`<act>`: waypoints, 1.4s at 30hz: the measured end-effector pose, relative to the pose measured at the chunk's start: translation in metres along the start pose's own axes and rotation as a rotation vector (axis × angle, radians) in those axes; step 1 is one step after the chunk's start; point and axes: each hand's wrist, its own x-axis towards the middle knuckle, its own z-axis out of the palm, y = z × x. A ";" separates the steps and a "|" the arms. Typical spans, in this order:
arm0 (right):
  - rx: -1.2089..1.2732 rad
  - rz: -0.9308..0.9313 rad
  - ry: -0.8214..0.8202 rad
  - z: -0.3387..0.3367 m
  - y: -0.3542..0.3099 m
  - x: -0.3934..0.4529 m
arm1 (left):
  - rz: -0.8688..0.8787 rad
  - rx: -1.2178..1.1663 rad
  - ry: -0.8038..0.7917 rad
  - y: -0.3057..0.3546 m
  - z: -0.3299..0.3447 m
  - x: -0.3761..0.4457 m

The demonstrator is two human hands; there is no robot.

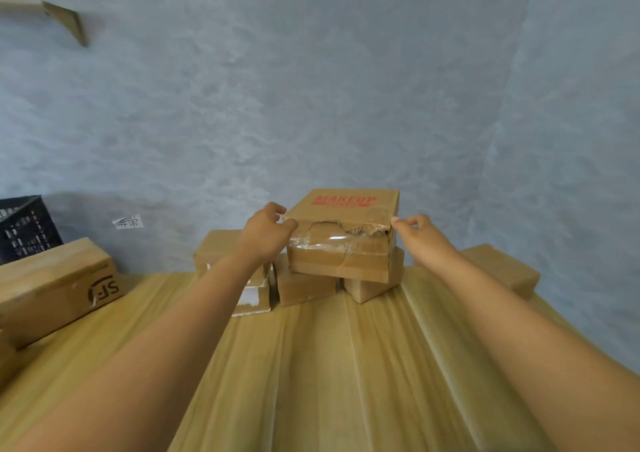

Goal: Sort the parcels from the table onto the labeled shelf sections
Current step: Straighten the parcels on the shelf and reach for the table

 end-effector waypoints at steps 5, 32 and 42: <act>0.139 0.078 -0.009 0.016 -0.010 0.046 | -0.067 -0.059 0.001 -0.009 0.017 0.044; 0.448 0.001 0.130 -0.071 -0.012 -0.049 | -0.265 -0.474 -0.693 0.040 0.023 -0.013; 0.139 -0.105 0.076 -0.074 0.021 -0.110 | -0.291 -0.442 -0.718 0.028 0.090 -0.136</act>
